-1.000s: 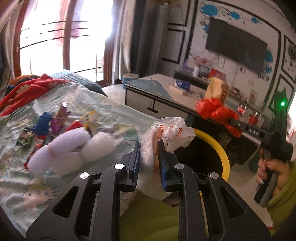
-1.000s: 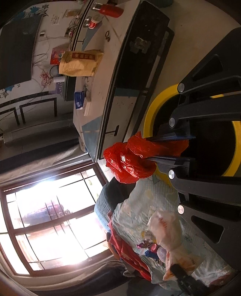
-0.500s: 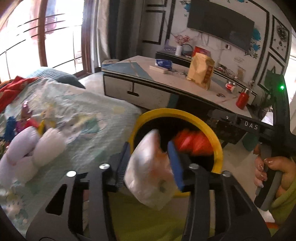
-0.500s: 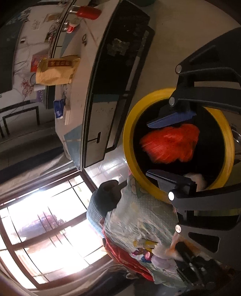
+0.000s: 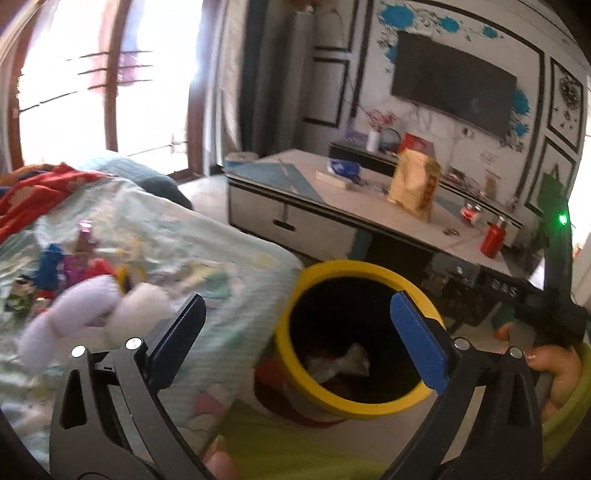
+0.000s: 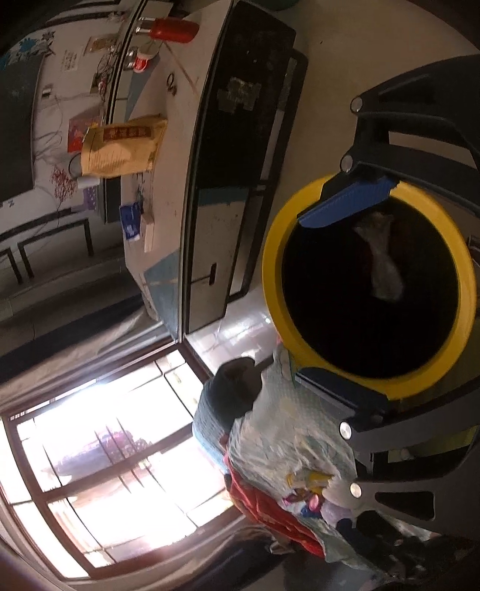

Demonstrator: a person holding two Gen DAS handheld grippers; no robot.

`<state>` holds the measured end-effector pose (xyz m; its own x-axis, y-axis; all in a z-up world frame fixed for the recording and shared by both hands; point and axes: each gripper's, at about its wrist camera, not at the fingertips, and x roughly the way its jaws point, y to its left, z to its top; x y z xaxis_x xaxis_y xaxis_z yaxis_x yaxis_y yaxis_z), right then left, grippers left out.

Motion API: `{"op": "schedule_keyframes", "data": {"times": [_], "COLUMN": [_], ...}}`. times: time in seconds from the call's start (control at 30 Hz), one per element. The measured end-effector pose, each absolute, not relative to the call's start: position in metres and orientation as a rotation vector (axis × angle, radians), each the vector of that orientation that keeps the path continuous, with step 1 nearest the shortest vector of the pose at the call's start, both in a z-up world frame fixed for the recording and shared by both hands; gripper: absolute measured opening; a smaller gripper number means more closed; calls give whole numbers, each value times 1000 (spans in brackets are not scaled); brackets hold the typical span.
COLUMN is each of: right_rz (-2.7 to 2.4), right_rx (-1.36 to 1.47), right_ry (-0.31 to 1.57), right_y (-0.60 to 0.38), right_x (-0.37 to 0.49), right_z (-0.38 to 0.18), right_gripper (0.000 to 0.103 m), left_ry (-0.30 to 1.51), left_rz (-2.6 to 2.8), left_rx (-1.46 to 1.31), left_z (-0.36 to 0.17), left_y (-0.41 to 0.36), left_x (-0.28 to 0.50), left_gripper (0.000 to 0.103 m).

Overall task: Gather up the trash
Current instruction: 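Open both grippers to drop the bags into the bin, then move both open grippers back to the trash on the bed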

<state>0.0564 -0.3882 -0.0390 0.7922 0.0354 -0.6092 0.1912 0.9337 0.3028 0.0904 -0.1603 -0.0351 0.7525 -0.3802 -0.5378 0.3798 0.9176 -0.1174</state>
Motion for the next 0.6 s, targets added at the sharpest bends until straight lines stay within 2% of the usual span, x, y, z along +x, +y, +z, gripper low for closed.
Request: {"op": "schedule_keyframes", "data": {"times": [0.6], "right_rz": [100], "right_rx": [236], "right_ry": [570], "right_y": [-306], "right_x": [50], "right_z": [-3], "right_gripper": [82], "left_ry": [444], "left_rz": [-184], "left_rx": [-96], "left_z": [-4], "left_y": [-64], "left_x": [67], "left_gripper": [92]}}
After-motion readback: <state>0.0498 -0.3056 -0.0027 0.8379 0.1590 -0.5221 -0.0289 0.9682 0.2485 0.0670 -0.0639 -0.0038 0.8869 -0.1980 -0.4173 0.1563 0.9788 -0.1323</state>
